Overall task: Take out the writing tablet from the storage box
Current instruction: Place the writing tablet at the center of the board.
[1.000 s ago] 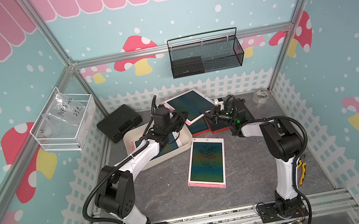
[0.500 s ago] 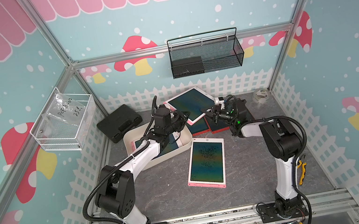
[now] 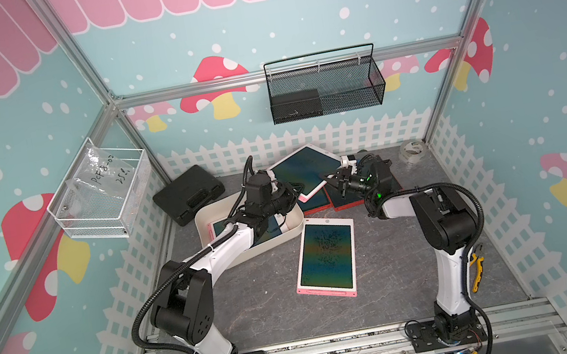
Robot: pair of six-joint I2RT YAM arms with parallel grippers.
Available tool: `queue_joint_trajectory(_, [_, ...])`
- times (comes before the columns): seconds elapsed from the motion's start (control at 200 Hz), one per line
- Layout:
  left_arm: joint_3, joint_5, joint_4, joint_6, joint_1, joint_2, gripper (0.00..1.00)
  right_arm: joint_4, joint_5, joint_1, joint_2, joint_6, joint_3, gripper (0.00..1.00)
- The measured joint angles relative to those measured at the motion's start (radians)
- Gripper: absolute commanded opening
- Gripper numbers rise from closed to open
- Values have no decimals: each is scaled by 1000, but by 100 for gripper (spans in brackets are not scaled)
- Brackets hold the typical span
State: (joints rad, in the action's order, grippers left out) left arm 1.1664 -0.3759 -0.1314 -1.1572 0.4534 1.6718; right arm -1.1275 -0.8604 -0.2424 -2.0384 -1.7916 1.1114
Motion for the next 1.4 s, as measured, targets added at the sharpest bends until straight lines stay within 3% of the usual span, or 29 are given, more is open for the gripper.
queue_joint_trajectory(0.695, [-53, -124, 51, 61, 2, -65, 27, 298, -152, 57, 146, 237, -31, 1])
queue_joint_trajectory(0.896, [-90, -138, 31, 61, 0, -93, 30, 254, -190, 61, 148, 216, -31, 0])
queue_joint_trajectory(1.161, [-113, -133, -16, 61, -87, -110, 31, -18, -195, 116, 101, 45, -64, 0])
queue_joint_trajectory(1.401, [-113, -114, 21, 95, -111, -111, 31, 62, -231, 124, 100, 88, -70, 0])
